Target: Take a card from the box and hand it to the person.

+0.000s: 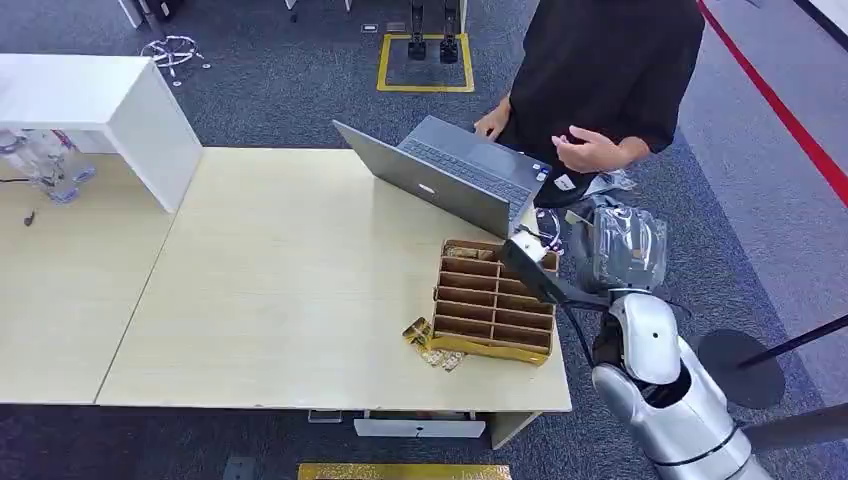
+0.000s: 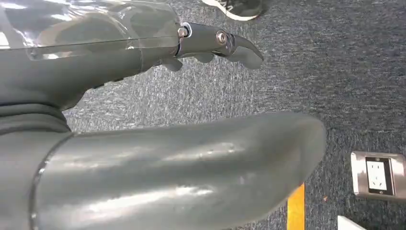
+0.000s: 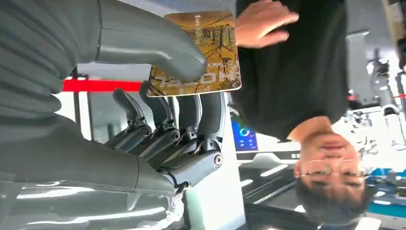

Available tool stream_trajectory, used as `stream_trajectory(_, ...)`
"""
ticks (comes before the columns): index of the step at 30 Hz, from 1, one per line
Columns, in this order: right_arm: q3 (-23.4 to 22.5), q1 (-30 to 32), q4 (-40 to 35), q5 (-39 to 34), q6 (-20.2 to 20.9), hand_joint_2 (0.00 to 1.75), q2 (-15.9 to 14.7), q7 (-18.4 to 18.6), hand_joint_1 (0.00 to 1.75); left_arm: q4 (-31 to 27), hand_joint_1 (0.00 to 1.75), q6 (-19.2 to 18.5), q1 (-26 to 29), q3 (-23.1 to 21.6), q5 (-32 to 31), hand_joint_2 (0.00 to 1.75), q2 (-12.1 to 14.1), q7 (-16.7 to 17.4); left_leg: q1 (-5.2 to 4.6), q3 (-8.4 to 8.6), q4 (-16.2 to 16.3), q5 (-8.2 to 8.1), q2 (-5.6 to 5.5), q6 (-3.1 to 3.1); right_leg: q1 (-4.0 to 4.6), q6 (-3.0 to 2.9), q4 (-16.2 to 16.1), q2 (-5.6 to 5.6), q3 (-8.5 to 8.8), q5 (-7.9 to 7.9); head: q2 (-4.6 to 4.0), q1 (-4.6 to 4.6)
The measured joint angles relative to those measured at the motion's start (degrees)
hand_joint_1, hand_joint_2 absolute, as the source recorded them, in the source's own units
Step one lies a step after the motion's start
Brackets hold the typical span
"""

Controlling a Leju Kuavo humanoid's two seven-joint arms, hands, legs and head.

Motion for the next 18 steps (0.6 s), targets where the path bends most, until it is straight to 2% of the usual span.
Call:
stream_trajectory(9, -3.3, 0.0, 0.0, 0.5, -0.4, 1.75, -1.3, 0.0, 1.45, 0.0, 0.00, -0.2, 0.0, 0.0, 0.0, 0.00, 0.1, 0.6, 0.00, 0.00, 0.0, 0.00, 0.00, 0.00, 0.00, 0.00, 0.0, 0.00, -0.01, 0.00, 0.00, 0.02)
stream_trajectory(18, -4.5, 0.1, 0.0, 0.5, -0.7, 1.75, -1.7, 0.0, 1.40, 0.0, 0.00, -0.4, -0.1, 0.0, 0.0, 0.00, 0.2, 0.8, 0.00, 0.00, 0.0, 0.00, 0.00, 0.00, 0.00, 0.00, 0.0, 0.01, -0.01, 0.00, 0.00, 0.00)
